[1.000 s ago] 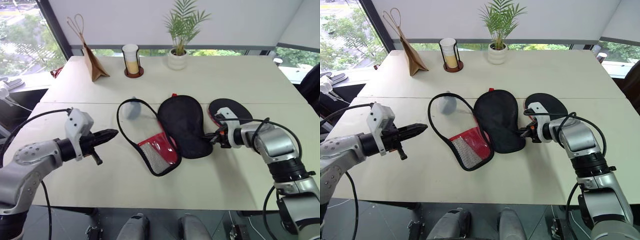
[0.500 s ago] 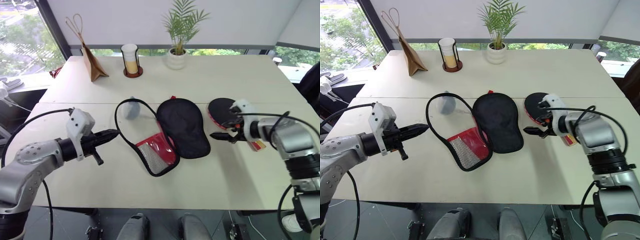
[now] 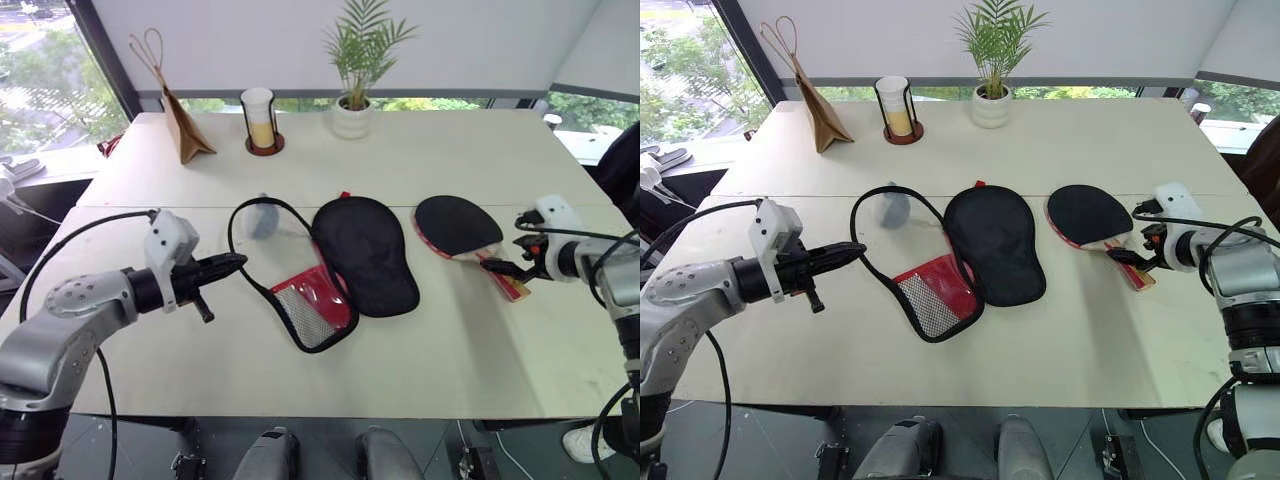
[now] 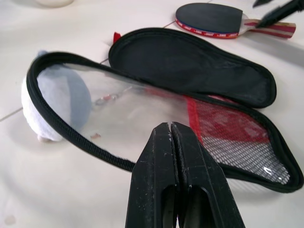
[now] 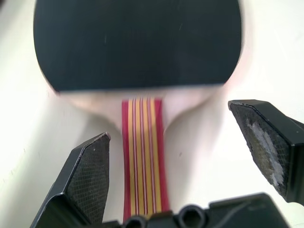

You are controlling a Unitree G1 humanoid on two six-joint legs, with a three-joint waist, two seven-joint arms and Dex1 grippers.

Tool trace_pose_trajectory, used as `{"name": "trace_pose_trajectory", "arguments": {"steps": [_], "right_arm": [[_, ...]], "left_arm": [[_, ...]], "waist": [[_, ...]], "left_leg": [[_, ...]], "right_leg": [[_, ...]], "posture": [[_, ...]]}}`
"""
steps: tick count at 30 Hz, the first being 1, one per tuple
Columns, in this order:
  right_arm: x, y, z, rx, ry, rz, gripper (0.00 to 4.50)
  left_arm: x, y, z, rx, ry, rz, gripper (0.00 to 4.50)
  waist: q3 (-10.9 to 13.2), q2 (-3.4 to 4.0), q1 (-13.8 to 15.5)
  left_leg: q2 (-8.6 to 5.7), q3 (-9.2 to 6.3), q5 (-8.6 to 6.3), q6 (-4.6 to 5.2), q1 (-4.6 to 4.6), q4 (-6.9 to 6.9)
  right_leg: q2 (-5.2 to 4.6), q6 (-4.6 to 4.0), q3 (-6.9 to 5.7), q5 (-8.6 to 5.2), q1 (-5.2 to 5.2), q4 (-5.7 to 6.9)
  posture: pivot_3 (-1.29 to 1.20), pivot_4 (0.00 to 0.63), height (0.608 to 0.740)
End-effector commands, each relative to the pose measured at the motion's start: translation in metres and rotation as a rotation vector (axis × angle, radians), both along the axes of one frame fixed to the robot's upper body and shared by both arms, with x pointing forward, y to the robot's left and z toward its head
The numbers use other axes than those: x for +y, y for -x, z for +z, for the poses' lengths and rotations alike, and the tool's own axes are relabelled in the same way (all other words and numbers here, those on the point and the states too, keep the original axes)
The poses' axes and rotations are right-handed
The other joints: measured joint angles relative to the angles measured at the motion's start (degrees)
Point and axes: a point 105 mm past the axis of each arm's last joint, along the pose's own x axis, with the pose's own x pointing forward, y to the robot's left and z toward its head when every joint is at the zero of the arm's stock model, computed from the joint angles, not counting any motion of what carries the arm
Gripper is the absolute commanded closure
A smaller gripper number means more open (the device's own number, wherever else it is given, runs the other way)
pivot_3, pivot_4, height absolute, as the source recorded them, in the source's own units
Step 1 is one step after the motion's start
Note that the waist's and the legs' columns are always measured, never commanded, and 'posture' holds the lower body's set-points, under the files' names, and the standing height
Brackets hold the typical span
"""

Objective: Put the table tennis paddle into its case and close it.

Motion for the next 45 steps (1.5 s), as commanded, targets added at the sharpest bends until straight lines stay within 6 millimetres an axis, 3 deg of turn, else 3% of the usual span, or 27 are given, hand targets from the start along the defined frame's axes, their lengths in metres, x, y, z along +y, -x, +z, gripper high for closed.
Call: {"name": "trace_pose_trajectory", "arguments": {"steps": [1,7,15,19,22,27,32,36,41,45], "right_arm": [[-0.004,0.0,-0.001,0.0,-0.002,-0.011,0.05],[-0.002,0.008,-0.018,0.073,-0.122,-0.064,0.05],[0.003,0.01,-0.02,0.112,-0.223,-0.111,3.66],[0.006,0.009,-0.012,0.104,-0.248,-0.121,3.65],[0.02,0.005,0.013,0.057,-0.308,-0.108,3.65],[0.063,0.004,0.06,-0.026,-0.316,-0.08,3.65],[0.108,0.011,0.076,-0.03,-0.353,-0.066,3.65],[0.134,0.013,0.073,-0.05,-0.32,-0.02,3.65],[0.158,0.01,0.038,-0.039,-0.264,-0.089,3.65],[0.167,0.01,0.027,-0.026,-0.261,-0.109,3.65]], "left_arm": [[-0.001,0.002,0.007,-0.038,-0.007,-0.014,4.5],[0.0,0.003,0.006,-0.039,-0.009,-0.006,4.5],[-0.001,0.003,0.004,-0.037,-0.009,-0.006,4.5],[-0.001,0.003,0.003,-0.036,-0.009,-0.01,4.5],[-0.002,0.002,0.002,-0.034,-0.008,-0.012,4.5],[-0.004,-0.001,0.002,-0.033,-0.002,-0.021,4.5],[-0.011,-0.006,0.002,-0.034,0.009,-0.044,4.5],[-0.017,-0.011,0.003,-0.037,0.016,-0.06,4.5],[-0.017,-0.015,0.005,-0.038,0.012,-0.075,4.5],[-0.019,-0.016,0.005,-0.037,0.012,-0.083,4.5]], "waist": [[0.0,0.0,0.03],[0.0,-0.01,0.08],[-0.01,-0.02,0.15],[-0.01,-0.02,0.18],[-0.01,-0.01,0.16],[0.03,0.05,-0.15],[0.02,0.04,0.19],[0.02,0.03,0.39],[-0.01,0.0,-0.18],[0.0,0.0,-0.38]], "left_leg": [[0.01,0.0,0.0,0.0,0.0,0.0],[0.01,0.0,0.0,0.0,0.01,0.03],[0.02,0.0,0.0,0.0,0.04,0.09],[0.01,0.0,0.0,0.0,0.04,0.09],[0.01,0.0,0.0,0.0,0.03,0.08],[0.02,0.03,0.0,0.0,-0.02,0.01],[0.05,0.02,0.01,-0.01,-0.23,0.02],[0.0,-0.03,0.01,-0.01,-0.53,0.15],[-0.03,-0.08,0.02,-0.03,-0.76,0.29],[-0.04,-0.04,0.04,-0.04,-0.79,0.26]], "right_leg": [[0.0,0.0,0.0,0.0,0.0,0.0],[0.01,0.0,0.0,0.0,0.04,0.0],[0.01,0.0,0.0,0.0,0.1,-0.01],[0.01,0.0,0.0,0.0,0.1,-0.01],[0.01,0.0,0.0,0.0,0.09,0.0],[0.01,0.0,0.03,0.0,-0.06,0.03],[0.02,0.0,0.02,0.0,-0.28,0.09],[-0.02,0.0,-0.03,0.01,-0.48,0.08],[-0.03,0.0,-0.08,0.01,-0.7,0.19],[-0.03,0.0,-0.06,0.01,-0.82,0.25]], "posture": [[0.0,0.15,0.74],[0.0,0.15,0.74],[0.0,0.15,0.74],[0.0,0.15,0.74],[0.0,0.15,0.74],[0.0,0.15,0.74],[0.0,0.15,0.74],[0.0,0.15,0.74],[0.0,0.15,0.74],[0.0,0.15,0.74]]}}
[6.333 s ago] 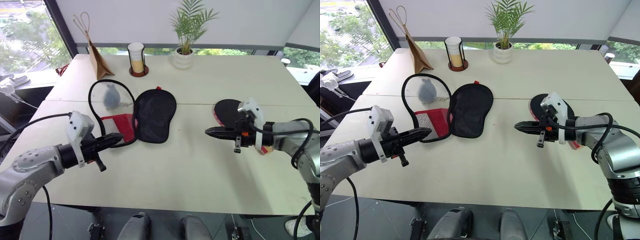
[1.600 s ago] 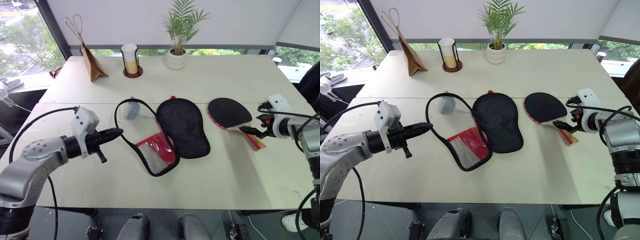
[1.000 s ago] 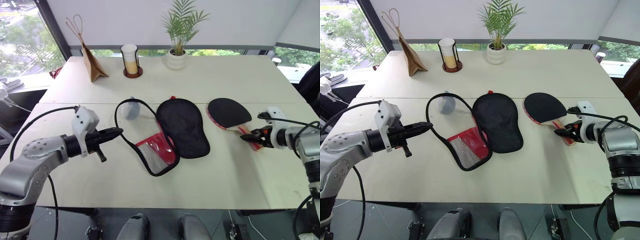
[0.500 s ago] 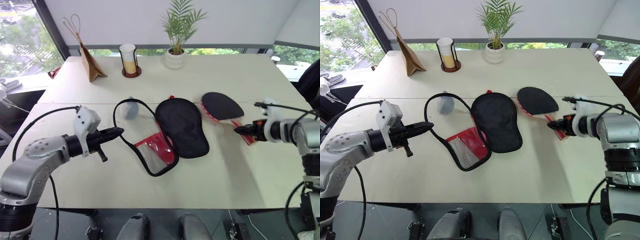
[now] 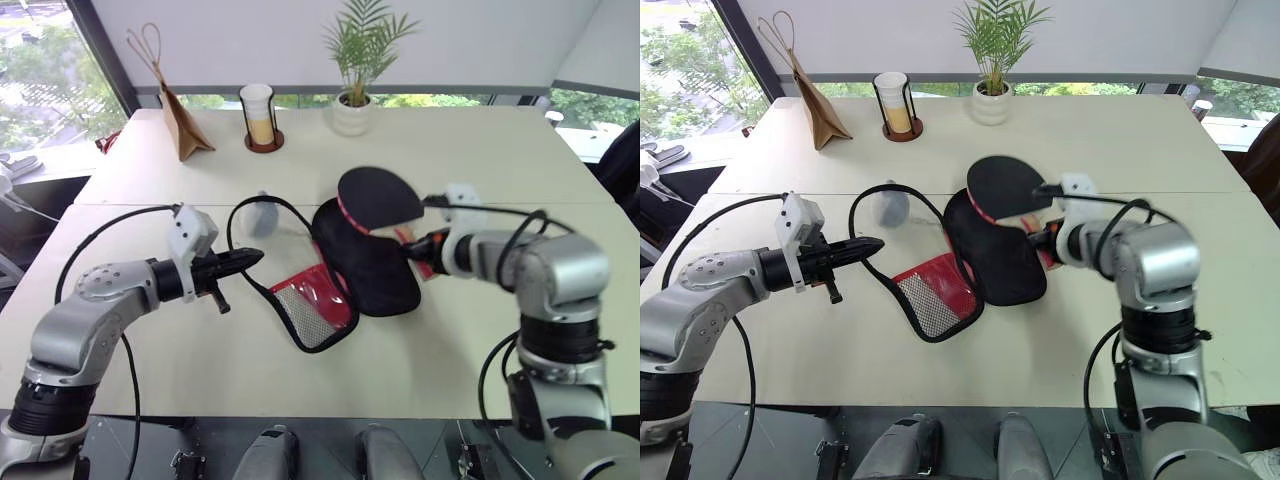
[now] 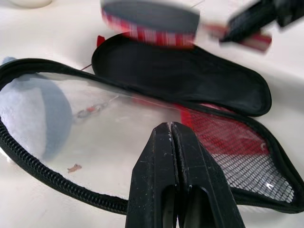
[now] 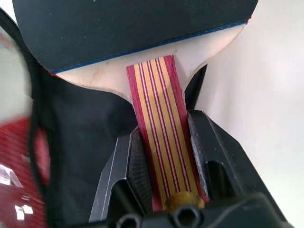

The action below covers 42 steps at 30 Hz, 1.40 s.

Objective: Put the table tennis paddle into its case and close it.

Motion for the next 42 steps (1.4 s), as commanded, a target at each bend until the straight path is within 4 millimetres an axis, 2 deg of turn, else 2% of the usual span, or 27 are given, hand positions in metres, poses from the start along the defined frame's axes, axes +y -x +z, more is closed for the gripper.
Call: {"name": "trace_pose_trajectory", "arguments": {"steps": [1,7,12,20,33,35,36,37,40,41,42], "right_arm": [[0.008,-0.002,0.012,-0.071,0.012,-0.019,3.65],[0.017,-0.004,0.003,-0.044,0.009,-0.042,3.65],[0.033,-0.003,0.005,-0.054,0.002,0.009,3.65],[0.045,0.002,0.0,-0.039,0.02,0.057,3.65],[0.049,0.0,-0.01,0.005,0.017,0.025,3.65],[0.047,0.0,-0.012,0.012,0.026,0.017,2.61],[0.045,0.0,-0.012,0.012,0.031,0.013,2.31],[0.044,0.0,-0.012,0.01,0.037,0.011,1.78],[0.036,-0.002,-0.002,-0.023,0.067,0.011,0.25],[0.034,-0.003,0.003,-0.036,0.077,0.011,0.02],[0.033,-0.004,0.011,-0.059,0.086,0.03,0.02]], "left_arm": [[-0.001,0.001,0.009,-0.044,-0.008,-0.015,4.5],[0.001,0.002,0.01,-0.044,-0.011,-0.012,4.5],[0.002,0.005,0.009,-0.042,-0.011,-0.005,4.5],[0.002,0.007,0.008,-0.041,-0.008,0.008,4.5],[0.003,0.01,0.006,-0.03,-0.012,0.016,4.5],[0.003,0.01,0.005,-0.03,-0.012,0.016,4.5],[0.003,0.011,0.005,-0.029,-0.011,0.017,4.5],[0.003,0.011,0.005,-0.029,-0.01,0.017,4.5],[0.003,0.011,0.004,-0.027,-0.009,0.018,4.5],[0.003,0.011,0.004,-0.026,-0.008,0.018,4.5],[0.003,0.011,0.004,-0.025,-0.009,0.018,4.5]], "waist": [[0.0,0.0,-0.06],[0.0,0.0,-0.18],[0.0,0.0,-0.3],[0.0,0.01,-1.43],[-0.01,0.01,-1.43],[-0.01,0.01,-1.45],[-0.01,0.01,-1.44],[-0.01,0.01,-1.44],[-0.01,0.01,-1.4],[-0.01,0.01,-1.39],[-0.01,0.01,-1.4]], "left_leg": [[0.0,0.0,0.0,0.0,0.0,0.0],[0.01,-0.01,0.01,-0.02,0.01,0.01],[0.0,-0.01,0.02,-0.02,0.01,0.03],[0.01,-0.04,0.02,-0.02,0.01,0.01],[0.0,-0.03,0.02,-0.02,0.01,0.03],[0.0,-0.03,0.02,-0.02,0.01,0.03],[0.0,-0.03,0.02,-0.02,0.01,0.04],[0.0,-0.03,0.02,-0.02,0.01,0.04],[0.0,-0.03,0.02,-0.02,0.01,0.06],[0.0,-0.03,0.02,-0.02,0.01,0.07],[-0.01,-0.03,0.02,-0.02,0.01,0.08]], "right_leg": [[0.0,0.0,0.0,0.0,0.0,0.01],[0.03,0.0,0.0,0.0,-0.01,0.08],[0.02,0.0,0.0,0.0,-0.01,0.1],[0.03,0.0,-0.02,0.0,-0.02,0.16],[0.02,0.0,-0.01,0.0,-0.07,0.28],[0.02,0.0,-0.01,0.0,-0.08,0.3],[0.02,0.0,-0.01,0.0,-0.08,0.31],[0.02,0.0,-0.01,0.0,-0.08,0.32],[0.02,0.0,-0.01,0.0,-0.08,0.35],[0.02,0.0,-0.01,0.0,-0.08,0.36],[0.02,0.0,-0.01,0.0,-0.08,0.37]], "posture": [[0.0,0.15,0.74],[0.0,0.15,0.74],[0.0,0.15,0.74],[0.0,0.15,0.74],[0.0,0.15,0.74],[0.0,0.15,0.74],[0.0,0.15,0.74],[0.0,0.15,0.74],[0.0,0.15,0.74],[0.0,0.15,0.74],[0.0,0.15,0.74]]}}
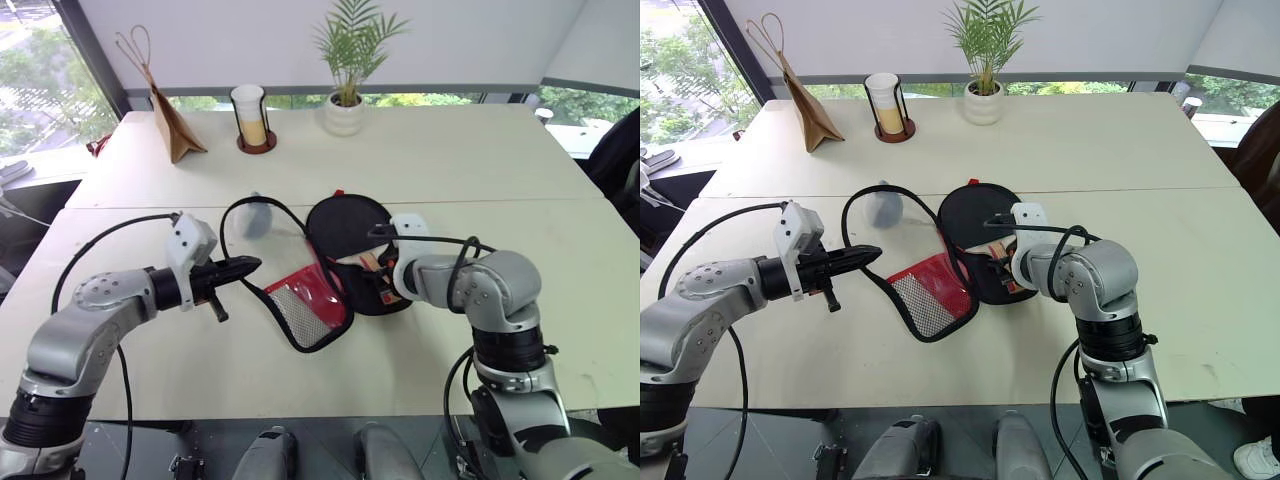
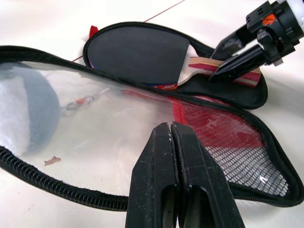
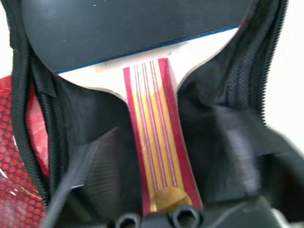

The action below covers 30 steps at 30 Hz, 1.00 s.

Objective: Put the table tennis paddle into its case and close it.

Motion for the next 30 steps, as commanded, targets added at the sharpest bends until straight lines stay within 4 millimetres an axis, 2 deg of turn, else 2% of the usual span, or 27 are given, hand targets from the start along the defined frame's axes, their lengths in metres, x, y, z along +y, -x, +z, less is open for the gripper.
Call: {"name": "trace_pose_trajectory", "arguments": {"steps": [1,5,9,13,16,19,24,28,30], "right_arm": [[-0.003,-0.005,0.036,-0.104,0.013,0.051,0.02],[-0.002,-0.004,0.083,-0.26,-0.079,0.207,0.02],[-0.014,0.005,0.105,-0.329,-0.181,0.375,0.02],[-0.019,0.024,0.108,-0.355,-0.222,0.584,0.02],[-0.031,0.033,0.097,-0.368,-0.178,0.7,0.02],[-0.034,0.031,0.087,-0.364,-0.199,0.699,0.02],[-0.023,0.034,0.083,-0.375,-0.225,0.72,0.02],[-0.018,0.036,0.085,-0.387,-0.233,0.724,0.02],[-0.019,0.036,0.087,-0.395,-0.237,0.724,0.02]], "left_arm": [[0.001,0.003,0.012,-0.05,0.001,0.0,4.5],[0.011,0.004,0.015,-0.031,0.011,0.025,4.5],[0.026,0.006,0.022,0.001,0.037,0.065,4.5],[0.04,0.013,0.023,0.055,0.047,0.072,4.5],[0.05,0.015,0.021,0.122,0.077,0.08,4.5],[0.058,0.015,0.016,0.203,0.149,0.076,4.5],[0.066,0.013,0.008,0.329,0.287,0.065,4.5],[0.074,0.017,-0.01,0.378,0.233,0.069,4.5],[0.078,0.009,-0.023,0.348,0.178,0.104,4.5]], "waist": [[0.0,0.0,0.0],[0.0,0.0,-0.02],[0.0,-0.01,0.16],[0.0,-0.01,0.16],[0.0,-0.01,0.31],[0.0,-0.01,0.21],[0.0,-0.01,0.17],[0.0,-0.01,0.41],[0.0,-0.01,0.48]], "left_leg": [[0.0,0.0,0.0,0.0,0.0,0.0],[0.0,0.0,0.0,0.01,0.0,0.0],[0.01,0.0,-0.02,0.03,-0.01,0.0],[0.01,0.0,-0.04,0.08,0.01,0.0],[0.04,0.0,-0.05,0.08,0.01,0.01],[0.04,0.02,-0.04,0.08,0.03,0.05],[0.08,0.01,-0.04,0.07,0.06,0.14],[0.06,0.0,-0.05,0.07,0.03,0.2],[0.06,0.0,-0.05,0.07,0.03,0.2]], "right_leg": [[0.0,0.0,0.0,0.0,0.0,0.01],[0.01,0.0,0.0,0.0,-0.01,0.01],[0.02,0.0,-0.01,0.0,0.01,-0.01],[0.01,0.01,-0.02,0.0,0.12,-0.15],[0.02,0.0,-0.02,0.0,0.12,-0.17],[0.02,0.0,-0.02,0.0,0.16,-0.18],[0.04,0.0,-0.02,0.0,0.18,-0.12],[0.0,0.0,-0.02,0.0,0.18,-0.14],[0.0,0.0,-0.02,0.0,0.19,-0.15]], "posture": [[0.0,0.15,0.74],[0.0,0.15,0.74],[0.0,0.15,0.74],[0.0,0.15,0.74],[0.0,0.15,0.74],[0.0,0.15,0.74],[0.0,0.15,0.74],[0.0,0.15,0.74],[0.0,0.15,0.74]]}}
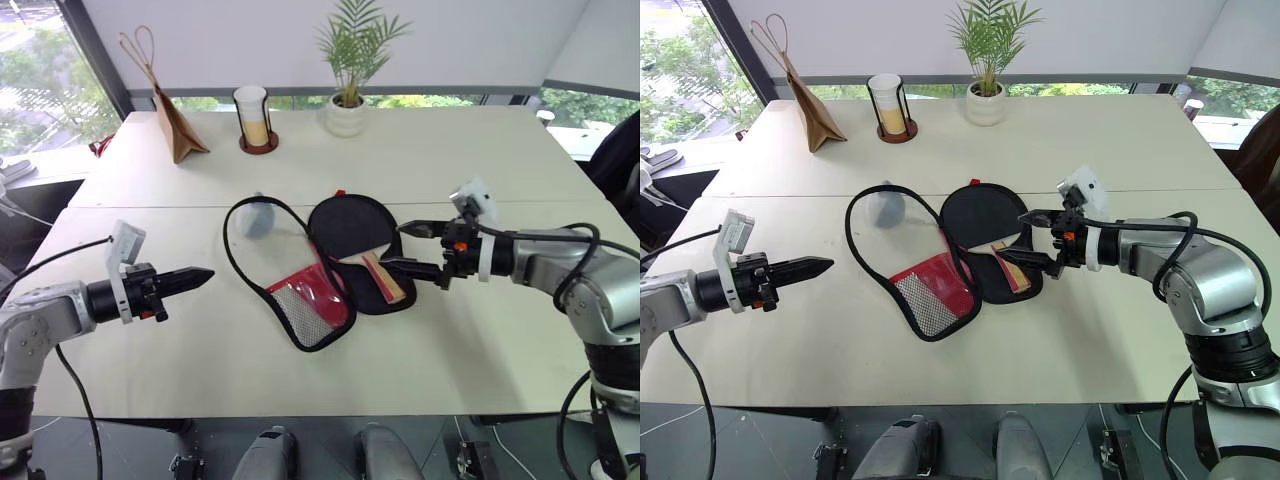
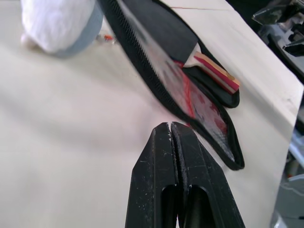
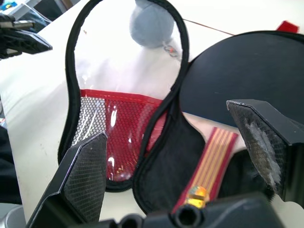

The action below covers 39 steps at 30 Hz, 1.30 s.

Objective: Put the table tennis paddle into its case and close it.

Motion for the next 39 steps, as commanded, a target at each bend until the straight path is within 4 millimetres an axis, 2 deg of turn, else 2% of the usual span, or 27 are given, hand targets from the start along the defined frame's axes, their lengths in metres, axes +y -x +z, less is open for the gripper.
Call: {"name": "trace_pose_trajectory", "arguments": {"steps": [1,5,9,13,17,21,24,27,30,32,34,37,39], "right_arm": [[0.003,0.004,0.017,-0.073,-0.011,0.019,0.02],[0.005,0.004,0.02,-0.089,-0.015,0.014,0.02],[0.002,0.005,0.022,-0.103,-0.014,-0.012,0.02],[-0.002,0.01,0.025,-0.111,-0.009,-0.03,0.02],[-0.012,0.013,0.03,-0.127,0.001,-0.072,0.02],[-0.025,0.011,0.034,-0.153,0.002,-0.137,0.02],[-0.03,0.01,0.04,-0.183,-0.001,-0.171,0.02],[-0.038,0.007,0.054,-0.231,-0.03,-0.219,0.02],[-0.052,0.004,0.077,-0.299,-0.072,-0.287,0.02],[-0.066,0.001,0.096,-0.338,-0.116,-0.355,0.02],[-0.077,0.002,0.107,-0.353,-0.137,-0.401,0.02],[-0.082,0.005,0.103,-0.34,-0.111,-0.411,0.02],[-0.078,0.005,0.095,-0.312,-0.104,-0.405,0.02]], "left_arm": [[0.005,-0.014,-0.012,-0.075,-0.106,0.026,4.5],[-0.015,-0.032,-0.025,-0.129,-0.098,0.011,4.5],[-0.048,-0.05,-0.036,-0.168,-0.037,-0.027,4.5],[-0.073,-0.071,-0.035,-0.208,0.016,-0.041,4.5],[-0.102,-0.07,-0.016,-0.222,0.077,-0.176,4.5],[-0.13,-0.066,0.026,-0.243,0.157,-0.344,4.5],[-0.142,-0.073,0.044,-0.252,0.188,-0.386,4.5],[-0.163,-0.088,0.055,-0.273,0.207,-0.397,4.5],[-0.189,-0.104,0.049,-0.288,0.179,-0.395,4.5],[-0.209,-0.114,0.039,-0.291,0.147,-0.379,4.5],[-0.225,-0.118,0.027,-0.299,0.106,-0.376,4.5],[-0.239,-0.122,0.013,-0.309,0.07,-0.35,4.5],[-0.241,-0.122,0.01,-0.32,0.066,-0.338,4.5]], "waist": [[0.0,0.01,0.26],[-0.01,0.01,1.57],[-0.02,-0.02,1.92],[-0.04,-0.07,1.67],[-0.04,-0.07,1.33],[-0.04,-0.07,1.5],[-0.04,-0.07,1.5],[-0.04,-0.07,1.53],[-0.04,-0.08,1.5],[-0.03,-0.09,1.64],[-0.02,-0.1,1.63],[-0.01,-0.13,1.47],[0.0,-0.14,1.22]], "left_leg": [[0.0,0.0,0.0,0.0,0.0,0.0],[0.0,-0.01,0.0,0.0,-0.01,0.16],[-0.07,-0.05,-0.03,0.05,-0.07,0.31],[-0.09,-0.06,-0.03,0.05,-0.08,0.34],[-0.08,-0.06,-0.03,0.05,-0.08,0.31],[-0.08,-0.06,-0.03,0.05,-0.08,0.34],[-0.1,-0.08,-0.03,0.06,-0.08,0.41],[-0.13,-0.08,-0.03,0.06,-0.08,0.42],[-0.2,-0.08,-0.03,0.06,-0.08,0.45],[-0.23,-0.09,-0.03,0.06,-0.08,0.46],[-0.28,-0.09,-0.03,0.07,-0.08,0.46],[-0.29,-0.11,-0.05,0.11,-0.08,0.39],[-0.28,-0.07,-0.05,0.12,-0.08,0.36]], "right_leg": [[0.0,0.0,0.0,0.0,0.0,0.0],[0.01,0.0,-0.04,0.0,0.09,-0.05],[-0.04,0.0,-0.07,0.01,0.15,-0.06],[-0.03,0.01,-0.11,0.01,0.14,-0.03],[-0.02,0.01,-0.11,0.01,0.09,0.04],[-0.01,0.01,-0.12,0.01,0.1,0.08],[-0.01,0.02,-0.13,0.01,0.13,0.12],[0.0,0.02,-0.22,0.01,0.12,0.17],[-0.01,0.02,-0.27,0.01,0.12,0.23],[-0.01,0.02,-0.31,0.01,0.12,0.27],[-0.05,0.03,-0.32,0.01,0.11,0.27],[-0.08,0.03,-0.34,0.01,0.09,0.43],[-0.09,0.03,-0.34,0.01,0.03,0.49]], "posture": [[0.0,0.15,0.74],[0.0,0.15,0.74],[0.0,0.15,0.74],[0.0,0.15,0.74],[0.0,0.15,0.74],[0.0,0.15,0.74],[0.0,0.15,0.74],[0.0,0.15,0.74],[0.0,0.15,0.74],[0.0,0.15,0.74],[0.0,0.15,0.74],[0.0,0.15,0.74],[0.0,0.15,0.74]]}}
